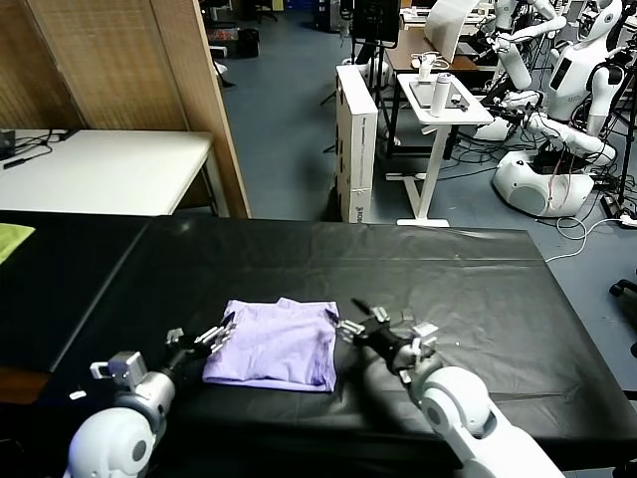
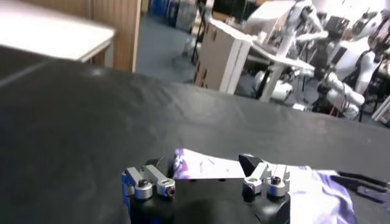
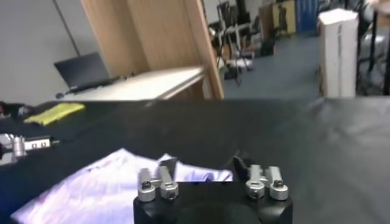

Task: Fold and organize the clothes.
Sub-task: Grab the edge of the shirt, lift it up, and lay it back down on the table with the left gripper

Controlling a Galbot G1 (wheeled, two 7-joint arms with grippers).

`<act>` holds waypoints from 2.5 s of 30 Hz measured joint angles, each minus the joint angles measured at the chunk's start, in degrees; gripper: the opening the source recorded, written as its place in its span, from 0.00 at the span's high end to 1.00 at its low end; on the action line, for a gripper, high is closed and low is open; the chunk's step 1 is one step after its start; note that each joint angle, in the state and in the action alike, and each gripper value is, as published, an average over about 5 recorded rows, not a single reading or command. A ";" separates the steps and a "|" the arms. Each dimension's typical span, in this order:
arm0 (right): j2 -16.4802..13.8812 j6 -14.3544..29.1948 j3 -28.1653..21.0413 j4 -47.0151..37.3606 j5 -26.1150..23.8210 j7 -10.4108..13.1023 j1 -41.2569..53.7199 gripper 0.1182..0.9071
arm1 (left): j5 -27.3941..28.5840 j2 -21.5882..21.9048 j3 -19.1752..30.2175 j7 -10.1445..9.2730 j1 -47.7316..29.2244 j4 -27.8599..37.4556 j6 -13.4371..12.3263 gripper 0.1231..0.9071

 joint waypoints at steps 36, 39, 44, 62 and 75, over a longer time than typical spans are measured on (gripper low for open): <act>-2.67 0.91 4.67 4.28 -1.17 0.05 -5.14 0.00 | -15.95 -7.30 -1.78 1.55 0.00 8.68 -2.26 0.00; -2.67 0.93 4.71 4.32 -1.27 0.07 -5.33 0.00 | -17.17 -7.35 -1.87 1.53 -0.18 9.13 -2.03 0.02; -2.62 0.97 4.66 4.44 -1.72 0.08 -5.67 0.00 | -21.61 -7.38 -2.58 1.33 -0.23 9.43 -0.87 0.08; -1.66 1.01 4.26 4.50 -2.87 0.09 -6.17 0.00 | -25.15 -7.25 -3.73 1.10 -0.86 11.05 -0.73 0.19; -1.21 1.01 3.84 4.02 -3.25 0.10 -5.78 0.00 | -25.57 -7.57 -3.33 0.92 -0.70 10.65 0.26 0.45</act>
